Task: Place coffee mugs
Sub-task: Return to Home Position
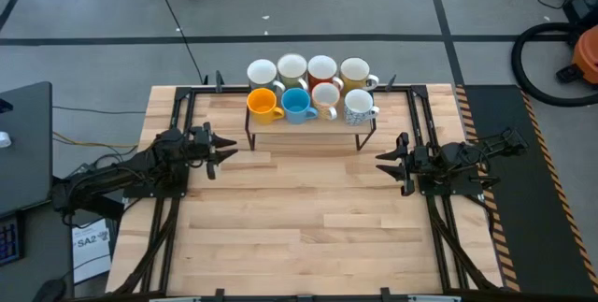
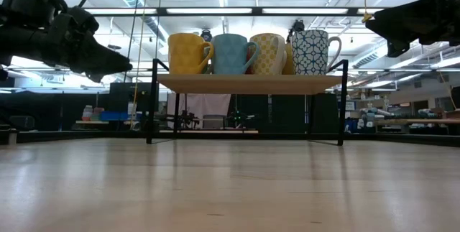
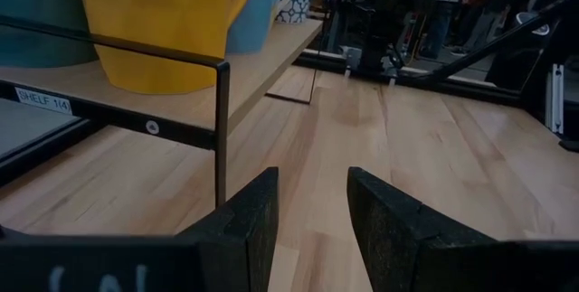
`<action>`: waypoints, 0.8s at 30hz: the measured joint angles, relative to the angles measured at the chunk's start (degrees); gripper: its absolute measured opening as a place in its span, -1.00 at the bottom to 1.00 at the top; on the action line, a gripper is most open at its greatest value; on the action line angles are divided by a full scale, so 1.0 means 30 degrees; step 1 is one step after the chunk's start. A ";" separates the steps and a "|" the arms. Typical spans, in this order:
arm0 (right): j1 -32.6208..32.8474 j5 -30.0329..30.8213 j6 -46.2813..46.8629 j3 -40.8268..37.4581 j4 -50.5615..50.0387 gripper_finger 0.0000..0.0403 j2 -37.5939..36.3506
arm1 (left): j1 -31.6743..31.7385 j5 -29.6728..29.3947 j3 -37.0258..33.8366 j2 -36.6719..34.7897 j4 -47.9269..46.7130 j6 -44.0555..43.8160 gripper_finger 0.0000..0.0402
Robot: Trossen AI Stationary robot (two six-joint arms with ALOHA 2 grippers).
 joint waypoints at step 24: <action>0.0000 0.0000 0.0001 0.0000 -0.0003 -0.34 0.0000 | -0.0968 -0.0015 -0.0007 -0.0163 0.0120 -0.0005 -0.31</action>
